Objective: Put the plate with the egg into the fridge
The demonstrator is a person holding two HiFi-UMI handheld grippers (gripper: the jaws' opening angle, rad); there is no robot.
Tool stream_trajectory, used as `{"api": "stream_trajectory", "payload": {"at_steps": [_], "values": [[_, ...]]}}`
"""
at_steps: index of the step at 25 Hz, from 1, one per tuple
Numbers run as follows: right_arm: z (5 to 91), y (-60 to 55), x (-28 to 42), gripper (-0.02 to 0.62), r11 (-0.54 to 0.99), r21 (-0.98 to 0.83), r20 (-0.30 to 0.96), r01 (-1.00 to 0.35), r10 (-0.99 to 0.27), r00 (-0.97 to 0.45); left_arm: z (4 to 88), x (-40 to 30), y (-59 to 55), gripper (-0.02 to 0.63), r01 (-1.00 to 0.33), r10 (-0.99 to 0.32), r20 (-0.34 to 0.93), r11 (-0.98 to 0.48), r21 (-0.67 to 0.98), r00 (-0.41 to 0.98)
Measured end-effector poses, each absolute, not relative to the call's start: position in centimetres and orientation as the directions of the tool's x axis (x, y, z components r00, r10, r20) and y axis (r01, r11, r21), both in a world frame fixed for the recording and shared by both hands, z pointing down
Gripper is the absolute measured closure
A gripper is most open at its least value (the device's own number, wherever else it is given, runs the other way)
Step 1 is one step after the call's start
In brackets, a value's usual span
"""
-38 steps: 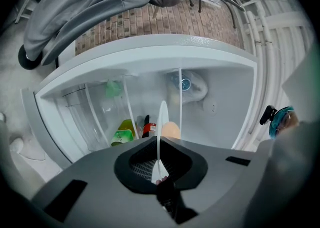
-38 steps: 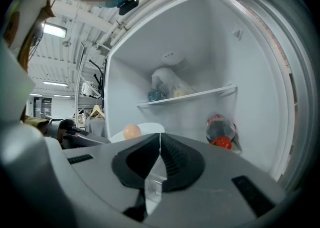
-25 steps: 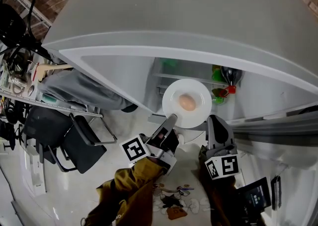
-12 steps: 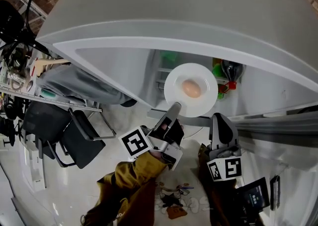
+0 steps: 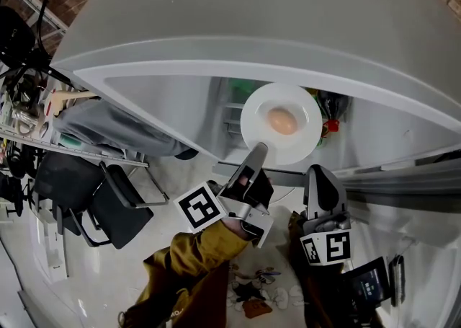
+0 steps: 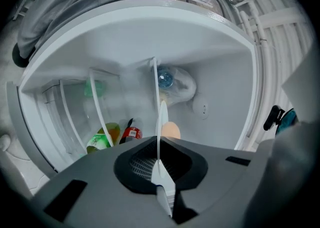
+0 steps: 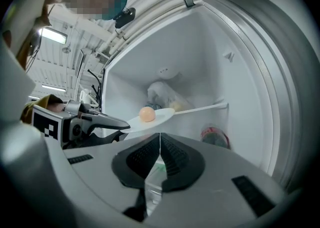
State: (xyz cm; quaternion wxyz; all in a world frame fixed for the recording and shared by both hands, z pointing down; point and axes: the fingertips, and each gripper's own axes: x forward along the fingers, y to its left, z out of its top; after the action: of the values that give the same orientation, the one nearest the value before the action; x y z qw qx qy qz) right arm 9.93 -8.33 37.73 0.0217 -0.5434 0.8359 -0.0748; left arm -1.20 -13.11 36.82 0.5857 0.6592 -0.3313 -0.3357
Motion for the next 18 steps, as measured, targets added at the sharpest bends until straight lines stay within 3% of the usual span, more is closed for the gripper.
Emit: {"api": "stream_trajectory", "payload": {"at_steps": [18], "values": [[36.9,-8.4,10.1,0.588,0.394,-0.155,0.021,-0.906,-0.916,-0.401,34.0,0.3,-14.5,0.589,-0.027,-0.8,-0.086,-0.127,0.992,0.594]]}}
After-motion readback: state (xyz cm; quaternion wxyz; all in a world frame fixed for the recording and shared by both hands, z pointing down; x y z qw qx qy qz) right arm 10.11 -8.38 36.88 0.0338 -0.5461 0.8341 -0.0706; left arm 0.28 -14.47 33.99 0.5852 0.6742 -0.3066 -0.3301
